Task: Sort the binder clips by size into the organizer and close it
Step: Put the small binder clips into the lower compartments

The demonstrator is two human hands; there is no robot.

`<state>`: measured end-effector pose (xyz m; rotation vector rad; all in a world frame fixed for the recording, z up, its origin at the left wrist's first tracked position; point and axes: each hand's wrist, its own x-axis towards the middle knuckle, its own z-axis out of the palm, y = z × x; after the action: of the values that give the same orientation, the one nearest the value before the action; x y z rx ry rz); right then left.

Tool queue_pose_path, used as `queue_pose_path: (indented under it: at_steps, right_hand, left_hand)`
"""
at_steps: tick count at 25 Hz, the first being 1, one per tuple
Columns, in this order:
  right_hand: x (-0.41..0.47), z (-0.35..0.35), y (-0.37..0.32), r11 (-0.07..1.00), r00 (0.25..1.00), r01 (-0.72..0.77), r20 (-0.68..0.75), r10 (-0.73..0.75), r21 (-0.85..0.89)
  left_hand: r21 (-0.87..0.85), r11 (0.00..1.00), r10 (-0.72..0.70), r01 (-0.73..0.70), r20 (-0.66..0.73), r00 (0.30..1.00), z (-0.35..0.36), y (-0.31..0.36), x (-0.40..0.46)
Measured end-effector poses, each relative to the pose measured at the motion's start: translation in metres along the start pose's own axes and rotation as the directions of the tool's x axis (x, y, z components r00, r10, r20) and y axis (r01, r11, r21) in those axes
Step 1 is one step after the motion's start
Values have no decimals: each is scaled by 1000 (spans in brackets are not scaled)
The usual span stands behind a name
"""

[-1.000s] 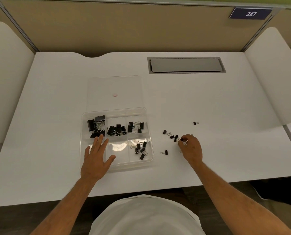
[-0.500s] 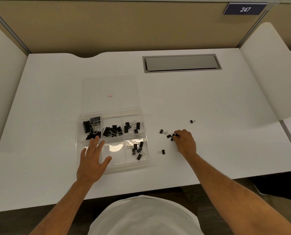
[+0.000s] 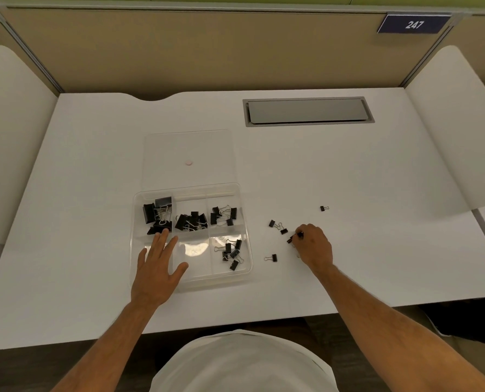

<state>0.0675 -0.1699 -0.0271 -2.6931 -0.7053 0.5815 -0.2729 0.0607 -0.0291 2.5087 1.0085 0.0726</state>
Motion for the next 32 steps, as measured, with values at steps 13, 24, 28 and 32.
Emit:
queue_pose_path:
  at_steps: [13, 24, 28, 32]
  right_hand:
    - [-10, 6, 3, 960, 996, 75, 22, -84, 269]
    - [-58, 4, 30, 930, 997, 57, -73, -33, 363]
    - [-71, -5, 34, 922, 997, 45, -78, -16, 384]
    - [-74, -14, 43, 924, 998, 19, -61, 5, 382]
  left_hand:
    - [-1, 1000, -6, 6, -11, 1000, 1, -1, 1]
    - [-86, 919, 381, -384, -55, 923, 15, 147, 32]
    - [-49, 897, 442, -439, 74, 894, 45, 195, 64]
    - [127, 898, 391, -421, 211, 896, 64, 227, 89]
